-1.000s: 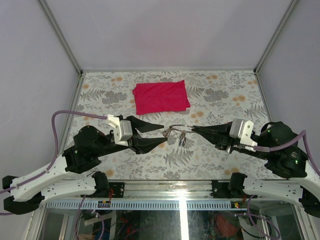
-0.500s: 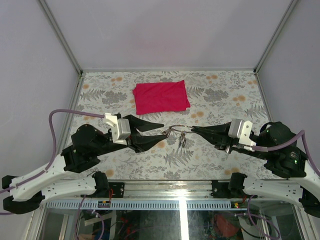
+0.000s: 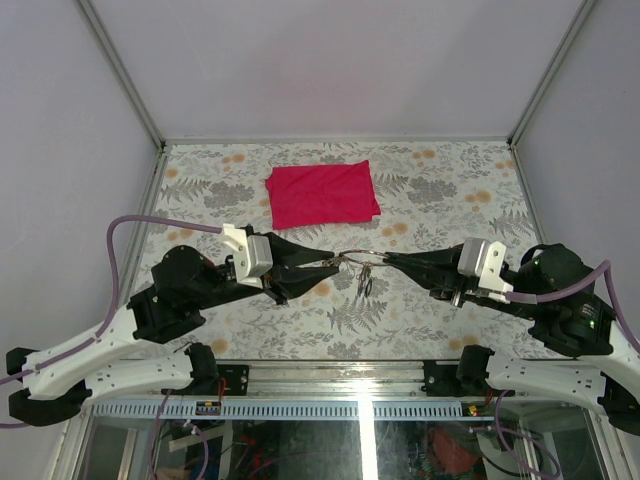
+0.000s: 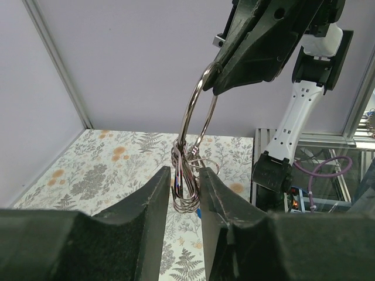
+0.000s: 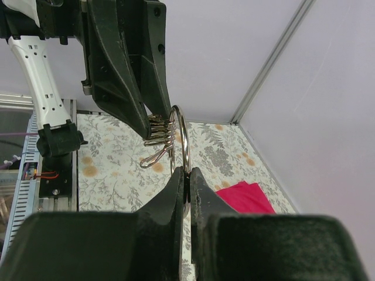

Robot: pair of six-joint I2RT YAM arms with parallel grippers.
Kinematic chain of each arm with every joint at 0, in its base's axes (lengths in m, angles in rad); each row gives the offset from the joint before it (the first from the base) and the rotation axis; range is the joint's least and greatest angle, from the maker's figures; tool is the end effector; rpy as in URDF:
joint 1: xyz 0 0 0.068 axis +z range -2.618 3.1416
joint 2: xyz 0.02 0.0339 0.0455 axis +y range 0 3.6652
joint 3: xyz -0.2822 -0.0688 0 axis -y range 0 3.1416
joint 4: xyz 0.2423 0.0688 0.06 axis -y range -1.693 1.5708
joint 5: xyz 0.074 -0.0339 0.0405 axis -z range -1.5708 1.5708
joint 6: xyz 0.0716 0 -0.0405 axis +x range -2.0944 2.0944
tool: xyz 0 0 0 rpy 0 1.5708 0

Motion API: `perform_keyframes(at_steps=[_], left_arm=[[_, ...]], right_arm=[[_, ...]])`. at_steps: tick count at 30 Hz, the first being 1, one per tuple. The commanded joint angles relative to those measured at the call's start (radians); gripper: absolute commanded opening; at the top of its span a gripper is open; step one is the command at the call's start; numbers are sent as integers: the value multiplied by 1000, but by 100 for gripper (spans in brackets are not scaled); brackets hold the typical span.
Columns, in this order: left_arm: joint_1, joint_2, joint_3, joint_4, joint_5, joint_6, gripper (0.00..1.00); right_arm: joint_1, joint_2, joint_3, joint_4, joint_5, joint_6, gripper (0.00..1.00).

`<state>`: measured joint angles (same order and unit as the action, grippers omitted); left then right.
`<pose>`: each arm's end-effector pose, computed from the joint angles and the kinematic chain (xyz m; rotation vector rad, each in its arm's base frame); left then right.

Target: Put the keys on the keyring

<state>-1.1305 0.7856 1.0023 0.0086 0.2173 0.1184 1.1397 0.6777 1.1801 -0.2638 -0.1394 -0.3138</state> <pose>0.0647 -0.1735 0.4559 0.9801 1.0302 -0.9915 0.0430 0.1172 0.4939 -1.0031 0.9447 0.7886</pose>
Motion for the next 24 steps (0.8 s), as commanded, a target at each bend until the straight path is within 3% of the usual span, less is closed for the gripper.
perform_keyframes(at_steps=[1,7,16,21,24], left_arm=[[2,-3,44,16,-23,21,27],[3,-11,61,-15,-41,37,24],[2,-5,72,-46,-58,50,5],[2,-4,70,-48,-57,46,11],[2,0,68,-49,-60,47,23]], right_arm=[[2,-18,3,68,25,9,0],[3,-17,2,52,31,7,0],[2,-22,-3,58,31,7,0],[2,-23,-8,64,31,7,0],[2,-21,-7,66,29,7,0]])
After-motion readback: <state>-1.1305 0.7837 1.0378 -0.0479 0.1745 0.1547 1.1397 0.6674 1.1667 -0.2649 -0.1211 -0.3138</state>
